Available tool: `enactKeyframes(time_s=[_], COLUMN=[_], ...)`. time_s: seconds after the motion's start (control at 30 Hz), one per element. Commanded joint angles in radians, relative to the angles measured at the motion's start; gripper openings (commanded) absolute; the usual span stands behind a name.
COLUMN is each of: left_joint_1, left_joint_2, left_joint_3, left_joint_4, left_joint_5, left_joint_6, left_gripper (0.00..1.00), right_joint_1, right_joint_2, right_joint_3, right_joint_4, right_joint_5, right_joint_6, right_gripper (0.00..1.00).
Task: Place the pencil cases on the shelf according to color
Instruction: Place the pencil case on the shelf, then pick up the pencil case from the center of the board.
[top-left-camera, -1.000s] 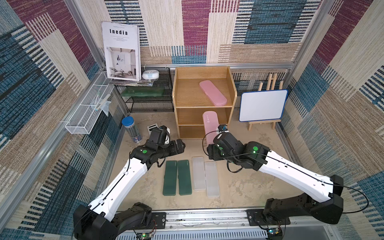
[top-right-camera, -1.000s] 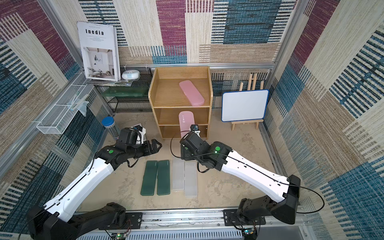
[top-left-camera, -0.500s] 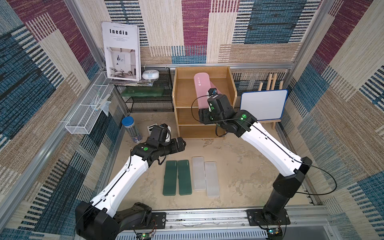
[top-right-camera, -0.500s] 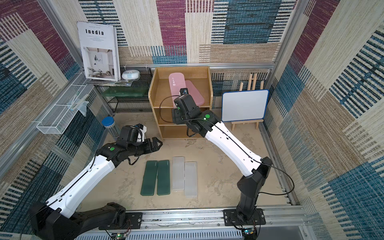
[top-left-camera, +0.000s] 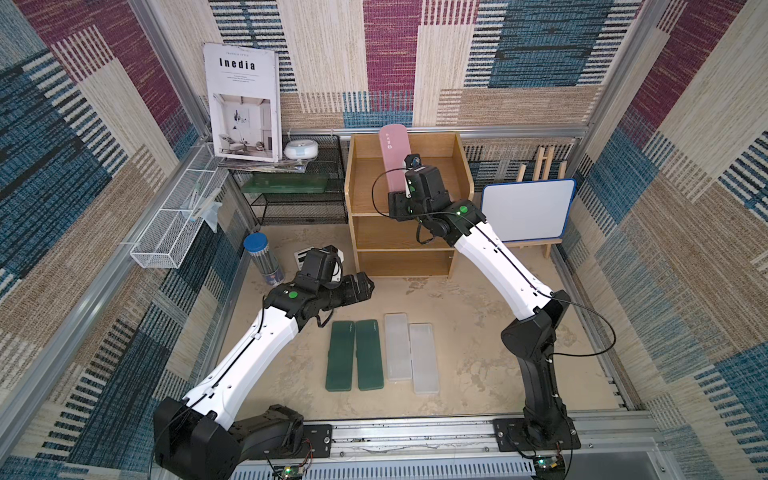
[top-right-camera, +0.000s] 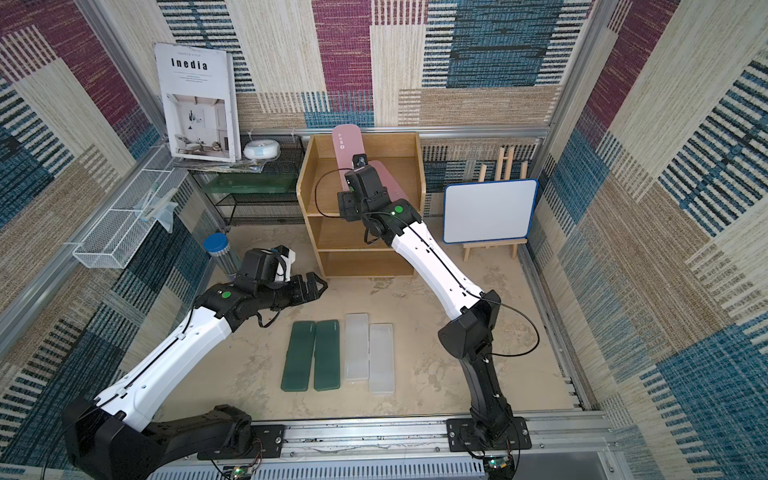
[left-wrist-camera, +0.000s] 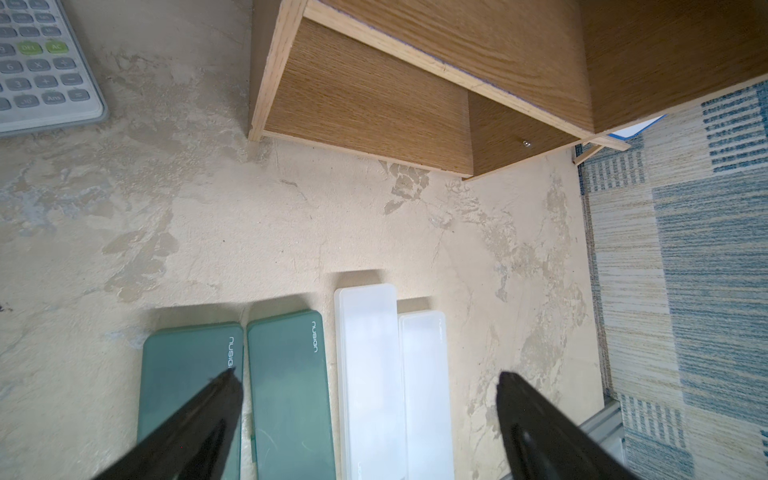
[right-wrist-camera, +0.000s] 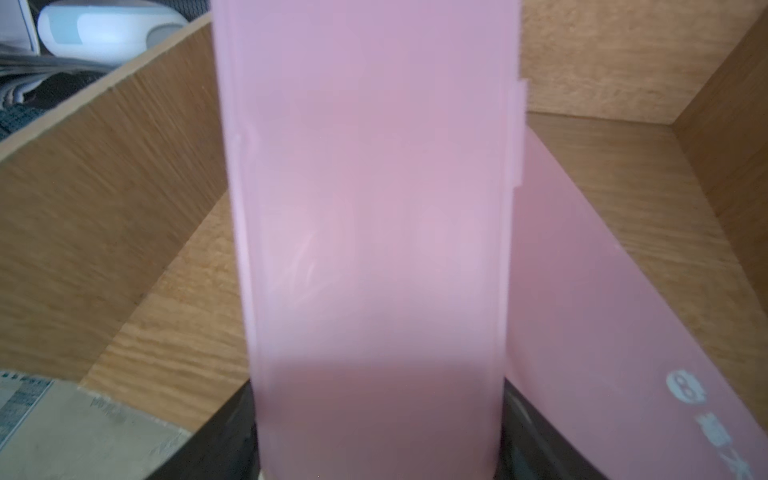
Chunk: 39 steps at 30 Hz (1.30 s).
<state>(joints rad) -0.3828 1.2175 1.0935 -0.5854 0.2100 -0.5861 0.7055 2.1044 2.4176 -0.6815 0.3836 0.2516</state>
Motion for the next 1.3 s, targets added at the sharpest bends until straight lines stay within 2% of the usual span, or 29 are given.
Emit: enactKeyframes(time_s=[0.0,0.2,0.5,0.67,0.8,0.87,1.13,1.27], left_joint_1=[0.001,0.002,0.007,0.007,0.007,0.007,0.006,0.005], left_joint_2=[-0.006,-0.004,-0.005,-0.019,-0.042,-0.054,-0.077,-0.111], left_joint_3=[0.012,0.027,0.033,0.036,0.023,0.005,-0.049,-0.074], left_joint_4=[0.000,-0.012,-0.039,-0.070,-0.087,-0.082,-0.085,-0.094], left_joint_5=[0.011,0.005,0.009,-0.001,-0.013,-0.021,-0.024,-0.019], left_joint_6=[0.018,0.024,0.036,0.043,0.034,0.018,-0.016,-0.025], left_gripper=[1.00,0.99,1.00,0.99,0.99,0.99,0.99,0.99], right_joint_1=[0.000,0.001,0.000,0.000,0.000,0.000,0.000,0.000], right_joint_2=[0.018,0.031,-0.012,-0.083,-0.175,-0.217,-0.351,-0.351], right_joint_3=[0.006,0.005,0.005,-0.005,-0.086,-0.130,-0.396,-0.496], right_joint_4=[0.019,0.019,0.063,0.079,0.106,0.112,0.148,0.213], right_joint_5=[-0.031,-0.030,-0.035,-0.058,-0.074,-0.091,-0.147,-0.153], right_joint_6=[0.012,0.023,0.010,-0.014,-0.030,-0.032,-0.011,-0.007], right_gripper=[0.83,0.99,0.99,0.99,0.99,0.97,0.64,0.54])
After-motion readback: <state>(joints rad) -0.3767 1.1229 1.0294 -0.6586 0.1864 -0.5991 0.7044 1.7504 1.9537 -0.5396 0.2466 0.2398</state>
